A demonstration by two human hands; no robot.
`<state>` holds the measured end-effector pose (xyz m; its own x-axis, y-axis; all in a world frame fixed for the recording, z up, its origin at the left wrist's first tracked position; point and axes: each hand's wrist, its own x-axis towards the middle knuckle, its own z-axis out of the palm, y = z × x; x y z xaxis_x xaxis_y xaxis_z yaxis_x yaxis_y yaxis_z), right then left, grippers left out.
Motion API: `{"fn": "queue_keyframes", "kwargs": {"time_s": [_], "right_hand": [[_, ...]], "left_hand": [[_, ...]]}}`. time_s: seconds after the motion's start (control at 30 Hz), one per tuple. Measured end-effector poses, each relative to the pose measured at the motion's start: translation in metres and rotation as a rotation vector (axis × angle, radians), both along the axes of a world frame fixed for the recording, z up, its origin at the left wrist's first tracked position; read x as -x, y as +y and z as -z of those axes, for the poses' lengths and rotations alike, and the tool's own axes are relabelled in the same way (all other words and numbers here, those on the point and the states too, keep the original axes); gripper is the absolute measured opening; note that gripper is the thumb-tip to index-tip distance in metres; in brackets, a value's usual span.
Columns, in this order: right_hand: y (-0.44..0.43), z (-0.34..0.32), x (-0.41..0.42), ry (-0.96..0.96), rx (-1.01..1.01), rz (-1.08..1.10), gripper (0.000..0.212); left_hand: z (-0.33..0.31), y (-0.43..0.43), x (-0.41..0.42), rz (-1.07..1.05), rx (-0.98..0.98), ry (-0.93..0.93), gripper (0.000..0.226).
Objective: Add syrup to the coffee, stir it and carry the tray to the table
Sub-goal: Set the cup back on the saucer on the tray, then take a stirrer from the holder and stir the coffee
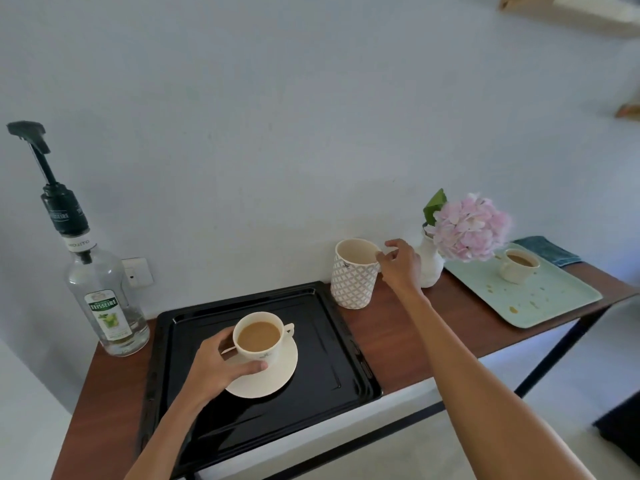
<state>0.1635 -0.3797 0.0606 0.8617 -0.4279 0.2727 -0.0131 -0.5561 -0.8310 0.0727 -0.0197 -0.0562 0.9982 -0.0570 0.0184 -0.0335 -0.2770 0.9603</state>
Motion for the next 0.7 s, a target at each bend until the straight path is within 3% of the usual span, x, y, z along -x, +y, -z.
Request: {"fn": "queue_keyframes", "kwargs": {"time_s": [0.17,0.43,0.7], "right_hand": [[-0.005,0.0,-0.009,0.053,0.05,-0.024,0.015],[-0.011,-0.024,-0.008,-0.016,0.136,0.001,0.02],[0.012,-0.094,-0.004,-0.289,0.273,-0.104,0.022]], "left_hand": [[-0.003,-0.002,0.0,0.006,-0.007,-0.007,0.081],[-0.003,-0.003,0.003,-0.01,-0.026,-0.002,0.07],[-0.008,-0.005,0.006,-0.036,-0.038,0.001,0.072]]}}
